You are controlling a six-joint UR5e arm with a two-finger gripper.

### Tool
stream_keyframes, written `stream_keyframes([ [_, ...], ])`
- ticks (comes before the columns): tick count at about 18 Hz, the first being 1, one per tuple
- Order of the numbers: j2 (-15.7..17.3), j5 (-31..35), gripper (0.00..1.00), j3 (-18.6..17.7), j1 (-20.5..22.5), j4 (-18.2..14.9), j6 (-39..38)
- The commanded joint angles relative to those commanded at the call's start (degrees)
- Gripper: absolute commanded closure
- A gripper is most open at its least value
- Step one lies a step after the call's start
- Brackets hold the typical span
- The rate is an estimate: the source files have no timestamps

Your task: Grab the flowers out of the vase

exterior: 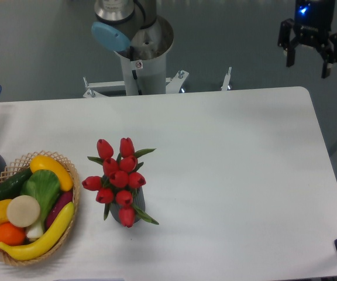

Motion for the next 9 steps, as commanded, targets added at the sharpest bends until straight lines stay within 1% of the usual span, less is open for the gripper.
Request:
stream_keyframes([
  [2,0.1,0.0,0.0,0.2,-0.3,0.1,0.0],
  [6,0.4,0.1,0.0,-0.3,0.1,-1.4,-0.3],
  [9,1.2,-0.7,0.0,-3.1,0.2,-0.8,-1.8],
])
